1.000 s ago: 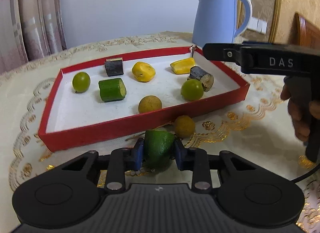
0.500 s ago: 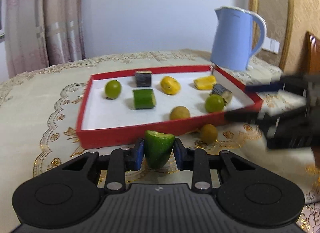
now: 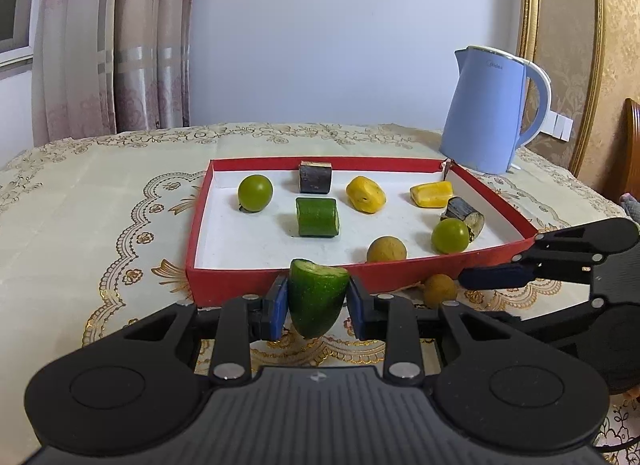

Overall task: Organize fruits
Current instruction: 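Grasp another brown longan with the right gripper while the left lifts the pepper chunk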

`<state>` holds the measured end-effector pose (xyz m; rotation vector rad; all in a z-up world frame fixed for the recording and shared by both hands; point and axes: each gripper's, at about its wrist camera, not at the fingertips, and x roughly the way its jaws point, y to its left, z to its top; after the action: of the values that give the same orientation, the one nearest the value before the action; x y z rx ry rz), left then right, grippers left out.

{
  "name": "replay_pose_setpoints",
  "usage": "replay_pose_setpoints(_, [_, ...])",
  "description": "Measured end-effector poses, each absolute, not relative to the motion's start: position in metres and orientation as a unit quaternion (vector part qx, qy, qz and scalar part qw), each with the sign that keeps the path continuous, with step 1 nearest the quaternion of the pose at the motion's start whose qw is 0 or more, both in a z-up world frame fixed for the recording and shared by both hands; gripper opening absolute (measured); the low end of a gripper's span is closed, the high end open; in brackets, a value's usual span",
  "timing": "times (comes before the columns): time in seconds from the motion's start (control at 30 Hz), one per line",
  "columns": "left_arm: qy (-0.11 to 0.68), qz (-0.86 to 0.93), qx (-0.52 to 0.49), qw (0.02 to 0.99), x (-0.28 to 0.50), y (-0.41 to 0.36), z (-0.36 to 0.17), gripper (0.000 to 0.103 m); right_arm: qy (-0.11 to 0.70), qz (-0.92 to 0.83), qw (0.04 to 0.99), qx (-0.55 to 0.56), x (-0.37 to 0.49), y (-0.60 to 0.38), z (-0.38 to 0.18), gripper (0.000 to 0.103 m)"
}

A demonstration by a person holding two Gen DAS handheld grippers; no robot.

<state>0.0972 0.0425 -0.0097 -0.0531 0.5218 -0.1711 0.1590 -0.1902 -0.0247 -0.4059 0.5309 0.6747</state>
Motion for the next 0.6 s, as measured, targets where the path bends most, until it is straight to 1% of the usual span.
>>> replay_pose_setpoints(0.1, [0.253,-0.084,-0.026,0.964,0.096,0.042,-0.01,0.03,0.265,0.323,0.888,-0.192,0.165,-0.187,-0.027,0.029])
replay_pose_setpoints(0.17, [0.251,-0.087,-0.028,0.964,0.096,0.043,-0.01,0.03,0.268,0.322,0.889,-0.187,0.169,-0.186,-0.027,0.028])
replay_pose_setpoints(0.2, [0.251,-0.089,-0.029,0.964,0.096,0.043,-0.01,0.03,0.268,0.319,0.89,-0.184,0.171,-0.185,-0.027,0.024])
replay_pose_setpoints(0.6, [0.234,-0.085,-0.041,0.968,0.093,0.048,-0.009,0.03,0.251,0.323,0.894,-0.181,0.161,-0.192,-0.024,0.024])
